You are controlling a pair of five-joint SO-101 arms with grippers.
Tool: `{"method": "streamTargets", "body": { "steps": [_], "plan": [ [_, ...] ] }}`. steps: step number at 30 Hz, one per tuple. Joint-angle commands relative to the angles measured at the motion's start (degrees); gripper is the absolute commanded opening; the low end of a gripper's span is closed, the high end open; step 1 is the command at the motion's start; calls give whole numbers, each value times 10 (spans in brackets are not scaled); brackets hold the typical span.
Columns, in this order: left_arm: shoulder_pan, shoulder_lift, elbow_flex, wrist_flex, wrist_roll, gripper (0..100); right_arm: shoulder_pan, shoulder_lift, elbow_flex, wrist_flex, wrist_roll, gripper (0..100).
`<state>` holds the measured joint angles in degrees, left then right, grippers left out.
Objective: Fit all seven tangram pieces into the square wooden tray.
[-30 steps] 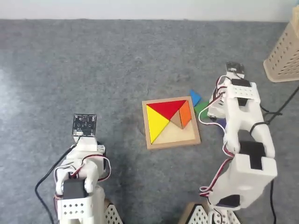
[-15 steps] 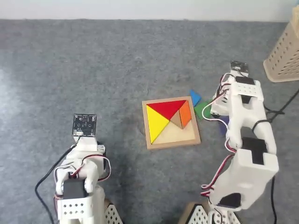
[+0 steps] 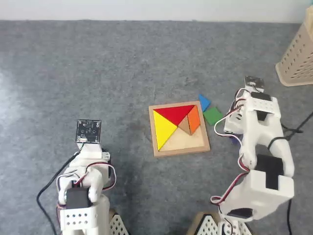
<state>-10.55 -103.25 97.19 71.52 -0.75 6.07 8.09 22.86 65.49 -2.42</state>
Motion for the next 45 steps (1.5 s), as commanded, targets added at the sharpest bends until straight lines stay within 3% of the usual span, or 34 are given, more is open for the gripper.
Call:
{"method": "streamTargets", "body": {
  "steps": [1,8,32,45],
  "plan": [
    [0,-9,-7,1,4,12,-37,-48,-59,20,11,177],
    [0,-9,-7,1,4,12,-77,-13,-79,17,-25,177],
    [0,-9,-7,1,4,12,55,83,-70,-12,-2,177],
    [0,-9,-7,1,4,12,45,69,-78,-5,0,177]
  ]
}}
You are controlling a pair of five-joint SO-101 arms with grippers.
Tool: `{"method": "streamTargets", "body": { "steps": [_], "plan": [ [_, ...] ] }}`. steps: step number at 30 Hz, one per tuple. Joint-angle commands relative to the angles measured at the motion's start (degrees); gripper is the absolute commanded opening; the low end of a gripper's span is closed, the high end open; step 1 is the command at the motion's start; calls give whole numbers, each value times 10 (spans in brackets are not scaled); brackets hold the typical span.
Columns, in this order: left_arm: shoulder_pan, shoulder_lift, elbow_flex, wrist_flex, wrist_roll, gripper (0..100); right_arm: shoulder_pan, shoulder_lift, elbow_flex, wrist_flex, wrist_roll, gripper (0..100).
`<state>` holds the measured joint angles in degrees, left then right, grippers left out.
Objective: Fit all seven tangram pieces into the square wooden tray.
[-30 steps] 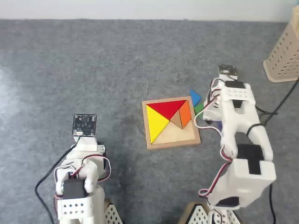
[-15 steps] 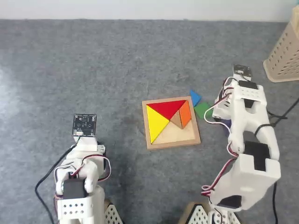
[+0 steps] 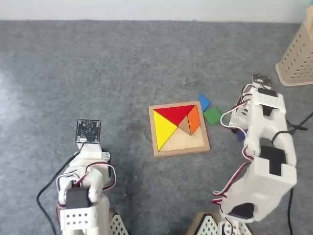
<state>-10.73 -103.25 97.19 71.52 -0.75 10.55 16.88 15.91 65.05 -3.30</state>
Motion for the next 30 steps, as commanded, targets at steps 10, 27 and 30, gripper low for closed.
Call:
{"method": "streamTargets", "body": {
  "steps": [10,27,30],
  "plan": [
    [2,-9,-7,1,4,12,-65,-95,-91,80,-188,204],
    [2,-9,-7,1,4,12,-75,82,-160,84,-200,269],
    [2,-9,-7,1,4,12,-74,81,-160,98,-200,203]
  ]
}}
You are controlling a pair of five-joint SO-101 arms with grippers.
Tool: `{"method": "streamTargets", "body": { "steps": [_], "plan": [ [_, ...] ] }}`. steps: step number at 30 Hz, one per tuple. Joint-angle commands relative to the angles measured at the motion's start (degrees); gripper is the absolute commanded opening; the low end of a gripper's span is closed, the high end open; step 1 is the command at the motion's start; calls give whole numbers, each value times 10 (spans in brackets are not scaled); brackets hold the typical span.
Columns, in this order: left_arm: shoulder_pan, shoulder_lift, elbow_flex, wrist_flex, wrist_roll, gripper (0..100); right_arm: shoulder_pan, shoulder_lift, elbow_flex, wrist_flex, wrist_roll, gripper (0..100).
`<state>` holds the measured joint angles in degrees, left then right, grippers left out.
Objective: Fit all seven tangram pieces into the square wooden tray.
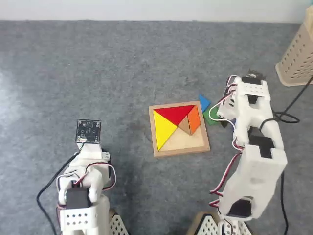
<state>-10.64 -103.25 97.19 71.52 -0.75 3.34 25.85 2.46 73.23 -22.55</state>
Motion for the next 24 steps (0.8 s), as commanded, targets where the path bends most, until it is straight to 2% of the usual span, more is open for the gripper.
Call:
{"method": "streamTargets", "body": {
  "steps": [1,6,9,15,18,24],
  "plan": [
    [1,-9,-7,1,4,12,-2,-9,-25,18,-8,187],
    [1,-9,-7,1,4,12,11,-12,-27,13,-9,173],
    [1,-9,-7,1,4,12,18,-12,-36,13,-34,176],
    [1,-9,-7,1,4,12,12,-13,-42,12,-62,277],
    [1,-9,-7,1,4,12,11,-8,-68,13,-88,266],
    [1,-9,-7,1,4,12,11,-6,-81,12,-91,259]
  ]
}}
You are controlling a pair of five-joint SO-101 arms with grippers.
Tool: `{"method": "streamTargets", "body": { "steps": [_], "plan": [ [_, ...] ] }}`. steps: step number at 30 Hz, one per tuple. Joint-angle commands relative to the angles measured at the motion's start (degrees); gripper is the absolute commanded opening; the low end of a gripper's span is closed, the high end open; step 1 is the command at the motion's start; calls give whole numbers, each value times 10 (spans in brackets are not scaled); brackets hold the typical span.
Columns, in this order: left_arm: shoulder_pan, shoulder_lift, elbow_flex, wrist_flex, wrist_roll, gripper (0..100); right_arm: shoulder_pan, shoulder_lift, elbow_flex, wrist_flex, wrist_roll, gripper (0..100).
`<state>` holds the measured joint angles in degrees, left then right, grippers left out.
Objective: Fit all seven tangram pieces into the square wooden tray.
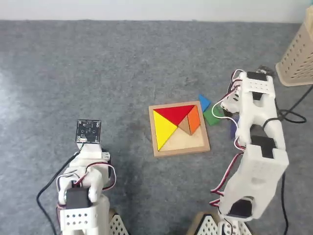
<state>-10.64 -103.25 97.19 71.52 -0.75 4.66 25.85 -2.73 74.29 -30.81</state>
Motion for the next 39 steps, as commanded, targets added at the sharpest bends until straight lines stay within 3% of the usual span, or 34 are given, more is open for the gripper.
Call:
{"method": "streamTargets", "body": {
  "steps": [1,19,24,29,35,39],
  "plan": [
    [1,-9,-7,1,4,12,0,-5,-29,1,-8,259],
    [1,-9,-7,1,4,12,14,50,-52,8,-8,209],
    [1,-9,-7,1,4,12,15,49,-51,8,-4,118],
    [1,-9,-7,1,4,12,15,45,-51,14,-1,108],
    [1,-9,-7,1,4,12,15,31,-52,34,14,107],
    [1,-9,-7,1,4,12,7,-7,-54,58,77,104]
  ]
}}
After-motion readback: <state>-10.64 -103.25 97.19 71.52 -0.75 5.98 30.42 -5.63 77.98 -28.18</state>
